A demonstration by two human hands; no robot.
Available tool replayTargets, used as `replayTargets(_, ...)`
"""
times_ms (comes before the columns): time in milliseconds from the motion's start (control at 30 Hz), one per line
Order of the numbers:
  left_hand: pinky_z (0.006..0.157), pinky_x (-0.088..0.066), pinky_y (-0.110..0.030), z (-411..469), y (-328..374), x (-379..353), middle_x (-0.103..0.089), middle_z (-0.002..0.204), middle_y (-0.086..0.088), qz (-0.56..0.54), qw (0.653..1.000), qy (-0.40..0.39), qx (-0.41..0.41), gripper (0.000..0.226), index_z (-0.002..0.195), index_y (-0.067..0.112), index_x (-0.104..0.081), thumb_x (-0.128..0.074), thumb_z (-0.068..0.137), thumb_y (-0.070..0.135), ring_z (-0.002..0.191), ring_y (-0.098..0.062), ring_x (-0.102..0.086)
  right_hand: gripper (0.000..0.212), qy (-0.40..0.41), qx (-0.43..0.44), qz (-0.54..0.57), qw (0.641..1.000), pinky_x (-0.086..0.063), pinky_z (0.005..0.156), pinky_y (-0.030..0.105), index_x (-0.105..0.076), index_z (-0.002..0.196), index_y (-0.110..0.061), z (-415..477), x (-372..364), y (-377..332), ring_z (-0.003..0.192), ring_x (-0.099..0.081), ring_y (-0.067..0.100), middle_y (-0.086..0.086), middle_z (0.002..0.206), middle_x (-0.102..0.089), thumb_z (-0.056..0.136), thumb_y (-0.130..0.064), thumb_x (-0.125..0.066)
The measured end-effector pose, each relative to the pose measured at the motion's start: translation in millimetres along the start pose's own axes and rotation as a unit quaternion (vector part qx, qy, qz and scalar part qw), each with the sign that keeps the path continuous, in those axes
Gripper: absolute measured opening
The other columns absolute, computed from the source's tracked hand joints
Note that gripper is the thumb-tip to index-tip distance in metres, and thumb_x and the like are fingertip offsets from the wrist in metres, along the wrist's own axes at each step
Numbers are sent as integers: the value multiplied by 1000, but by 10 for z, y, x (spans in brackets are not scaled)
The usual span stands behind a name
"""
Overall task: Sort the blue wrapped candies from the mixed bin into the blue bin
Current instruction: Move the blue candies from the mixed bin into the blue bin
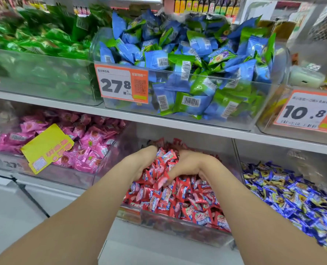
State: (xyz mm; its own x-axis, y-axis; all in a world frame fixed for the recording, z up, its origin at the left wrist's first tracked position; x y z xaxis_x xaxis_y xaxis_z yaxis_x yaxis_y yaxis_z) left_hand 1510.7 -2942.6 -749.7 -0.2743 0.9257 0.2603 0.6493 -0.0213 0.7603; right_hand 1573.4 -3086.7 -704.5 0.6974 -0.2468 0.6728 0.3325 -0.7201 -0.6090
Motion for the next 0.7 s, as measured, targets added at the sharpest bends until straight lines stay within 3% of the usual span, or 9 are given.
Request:
replayTargets(100, 93, -60, -47, -137, 149, -41, -80, 104, -12, -49, 998, -21, -38, 65, 111, 15, -79, -46, 94, 68, 97, -35, -77, 48, 0, 30, 49, 998, -61, 93, 35, -78, 104, -22, -2, 8, -14, 95, -76, 15, -6, 97, -81, 60, -14, -98)
replayTargets(167, 94, -60, -47, -199, 287, -60, -80, 105, -13, -90, 992, -40, -79, 66, 112, 15, -79, -51, 95, 72, 98, -35, -77, 49, 17, 65, 69, 995, -61, 93, 36, -79, 102, -21, -31, 65, -67, 94, -77, 14, -6, 96, -81, 58, -12, -98)
replayTargets(300, 94, -57, -45, -298, 436, -61, -77, 111, -14, -105, 981, -91, -137, 49, 109, 11, -77, -51, 102, 52, 98, -33, -75, 75, 66, 127, 63, 988, -59, 86, 27, -68, 115, -27, -198, 238, -119, 94, -73, 5, -13, 101, -77, 49, -15, -103)
replayTargets(400, 82, -47, -45, -370, 348, 24, -59, 98, -11, -63, 978, -131, -150, 31, 96, 19, -64, -62, 76, 43, 86, -30, -51, 110, 98, 140, -26, 985, -52, 100, 27, -48, 143, -34, -457, 349, -97, 115, -63, 5, -17, 128, -64, 47, -32, -103)
replayTargets(467, 79, -40, -41, -419, 258, 69, -53, 100, -5, 16, 977, -139, -160, 32, 96, 19, -60, -58, 66, 32, 92, -24, -43, 118, 84, 137, -99, 982, -48, 103, 24, -39, 153, -35, -632, 344, -101, 122, -57, 6, -16, 139, -54, 52, -33, -102)
replayTargets(533, 98, -47, -40, -502, 252, 95, -66, 112, 2, 93, 971, -116, -190, 46, 101, 8, -66, -51, 59, 18, 105, -22, -56, 108, 53, 124, -137, 981, -48, 102, 25, -42, 150, -40, -737, 301, -74, 120, -56, 5, -17, 138, -51, 59, -36, -98)
replayTargets(600, 112, -47, -43, -544, 274, 131, -76, 118, 2, 146, 962, -83, -214, 62, 110, 21, -76, -46, 57, 11, 120, -19, -65, 81, 52, 113, -139, 982, -52, 101, 30, -56, 135, -45, -799, 298, -42, 113, -60, 2, -19, 133, -55, 62, -47, -90)
replayTargets(700, 99, -52, -34, -654, 326, 157, -77, 115, 7, 201, 950, -62, -232, 60, 109, 33, -78, -44, 66, 7, 117, -22, -67, 38, 131, 104, -91, 982, -55, 77, 21, -71, 111, -36, -817, 404, -29, 85, -67, -1, -13, 111, -66, 73, -40, -76)
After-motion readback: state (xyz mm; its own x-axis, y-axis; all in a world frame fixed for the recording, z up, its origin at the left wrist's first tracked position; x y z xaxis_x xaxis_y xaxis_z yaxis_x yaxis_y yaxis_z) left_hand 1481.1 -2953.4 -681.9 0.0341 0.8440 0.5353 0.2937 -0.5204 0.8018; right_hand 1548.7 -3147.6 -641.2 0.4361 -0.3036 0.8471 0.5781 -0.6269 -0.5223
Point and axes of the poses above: each hand's wrist, its own z-axis towards the middle knuckle, its own x-axis out of the back of the hand, y = z × x, the point moved 7 cm from there along z, towards the middle knuckle
